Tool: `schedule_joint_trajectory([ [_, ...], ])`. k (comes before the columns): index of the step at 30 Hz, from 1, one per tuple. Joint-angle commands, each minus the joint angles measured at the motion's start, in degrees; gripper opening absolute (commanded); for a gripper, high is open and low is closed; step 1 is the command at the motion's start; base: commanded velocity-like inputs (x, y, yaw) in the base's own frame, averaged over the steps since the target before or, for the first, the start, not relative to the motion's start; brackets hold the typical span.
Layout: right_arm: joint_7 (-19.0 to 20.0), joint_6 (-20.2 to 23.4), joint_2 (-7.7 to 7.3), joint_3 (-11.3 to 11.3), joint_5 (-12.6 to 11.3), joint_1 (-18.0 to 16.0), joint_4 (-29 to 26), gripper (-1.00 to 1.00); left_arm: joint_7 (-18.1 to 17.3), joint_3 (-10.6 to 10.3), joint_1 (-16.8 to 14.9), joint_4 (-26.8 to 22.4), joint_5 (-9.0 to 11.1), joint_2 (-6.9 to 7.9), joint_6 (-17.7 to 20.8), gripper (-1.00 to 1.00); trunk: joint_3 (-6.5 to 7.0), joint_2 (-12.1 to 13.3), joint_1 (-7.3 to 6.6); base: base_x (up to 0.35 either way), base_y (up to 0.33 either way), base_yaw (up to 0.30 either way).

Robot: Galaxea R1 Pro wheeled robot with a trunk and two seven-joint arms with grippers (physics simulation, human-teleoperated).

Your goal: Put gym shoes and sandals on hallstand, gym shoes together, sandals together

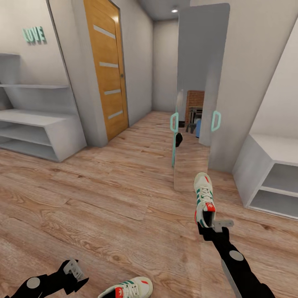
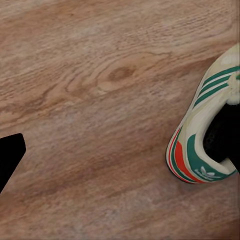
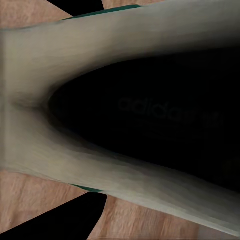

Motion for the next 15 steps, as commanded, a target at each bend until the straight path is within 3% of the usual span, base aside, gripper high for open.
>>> schedule_joint_trajectory([
  [1,-0.12,0.35,-0.06,-0.01,0.00,-0.01,-0.12,-1.00,-0.19,0.30,-0.01,-0.05,-0.59,-0.04,-0.34,1.00,-0.05,-0.02,-0.01,0.000,0.000,0.000],
  [6,-0.14,0.39,-0.13,0.01,0.01,-0.01,-0.20,-1.00,-0.18,-1.11,-0.28,-0.17,-1.62,-1.94,-0.28,1.00,-1.39,-0.09,0.12,0.000,0.000,0.000],
  [10,-0.15,0.38,-0.13,0.01,0.01,-0.01,-0.08,-1.00,-0.18,-3.01,-0.70,-0.51,-3.89,-2.70,0.25,1.00,-2.61,-0.14,0.22,0.000,0.000,0.000],
  [15,-0.13,0.38,-0.13,0.01,0.01,-0.01,-0.01,-1.00,-0.25,-3.61,-0.85,-0.74,-4.60,-3.25,0.80,1.00,-4.17,-0.21,0.35,0.000,0.000,0.000],
])
